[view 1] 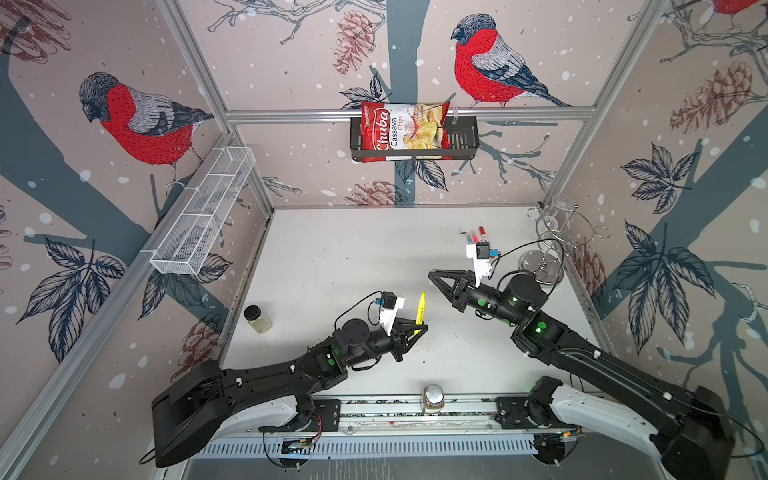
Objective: Insert the pens into the pen caps
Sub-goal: 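Carry the clear cap toward the highlighter tip held by the left gripper, then lower the clear cap onto the yellow highlighter tip with the right gripper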
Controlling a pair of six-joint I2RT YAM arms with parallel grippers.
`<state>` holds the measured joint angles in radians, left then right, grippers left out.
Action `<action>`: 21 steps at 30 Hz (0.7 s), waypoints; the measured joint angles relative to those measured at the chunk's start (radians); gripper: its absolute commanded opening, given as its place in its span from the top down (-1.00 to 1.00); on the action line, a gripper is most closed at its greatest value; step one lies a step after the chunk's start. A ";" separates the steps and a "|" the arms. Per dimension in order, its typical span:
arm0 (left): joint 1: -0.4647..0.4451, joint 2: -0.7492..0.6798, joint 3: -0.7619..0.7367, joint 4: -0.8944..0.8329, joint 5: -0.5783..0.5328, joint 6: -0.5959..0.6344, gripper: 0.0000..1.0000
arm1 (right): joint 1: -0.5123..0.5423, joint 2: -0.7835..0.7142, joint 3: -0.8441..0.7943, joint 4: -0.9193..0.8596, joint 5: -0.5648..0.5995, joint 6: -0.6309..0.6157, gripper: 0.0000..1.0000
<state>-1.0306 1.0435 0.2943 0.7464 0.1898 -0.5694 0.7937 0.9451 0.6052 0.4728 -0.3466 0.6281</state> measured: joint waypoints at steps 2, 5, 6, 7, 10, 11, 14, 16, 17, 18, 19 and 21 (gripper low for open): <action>0.000 -0.002 0.000 0.005 0.000 0.000 1.00 | 0.005 0.011 -0.004 0.013 0.000 0.000 0.91; 0.000 -0.002 0.008 0.005 0.000 0.000 1.00 | 0.016 0.031 -0.004 0.023 0.000 0.004 0.91; -0.001 -0.002 0.011 0.006 0.000 0.000 1.00 | 0.019 0.037 -0.004 0.028 0.000 0.004 0.91; -0.001 -0.002 0.013 0.008 0.000 0.000 1.00 | 0.023 0.042 -0.004 0.033 0.000 0.006 0.91; -0.001 -0.003 0.013 0.010 0.000 0.000 1.00 | 0.030 0.053 -0.004 0.045 0.001 0.007 0.91; -0.001 -0.004 0.013 0.010 0.000 0.000 1.00 | 0.032 0.055 -0.004 0.049 0.000 0.007 0.91; -0.001 -0.007 0.013 0.010 0.000 0.000 1.00 | 0.037 0.061 -0.003 0.049 0.000 0.007 0.91; -0.001 -0.009 0.013 0.010 -0.001 0.000 1.00 | 0.038 0.063 -0.003 0.049 0.000 0.008 0.91; -0.001 -0.010 0.013 0.010 -0.001 0.000 1.00 | 0.040 0.063 -0.003 0.050 0.001 0.008 0.91; -0.001 -0.011 0.013 0.011 -0.003 0.000 1.00 | 0.043 0.063 -0.003 0.050 0.000 0.008 0.91; -0.001 -0.012 0.013 0.011 -0.003 0.000 1.00 | 0.045 0.063 -0.003 0.051 0.000 0.009 0.91; -0.001 -0.014 0.013 0.011 -0.003 0.000 1.00 | 0.048 0.064 -0.003 0.051 0.000 0.011 0.91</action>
<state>-1.0313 1.0290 0.3073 0.7570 0.1867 -0.5694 0.8417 1.0088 0.6018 0.5243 -0.3462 0.6388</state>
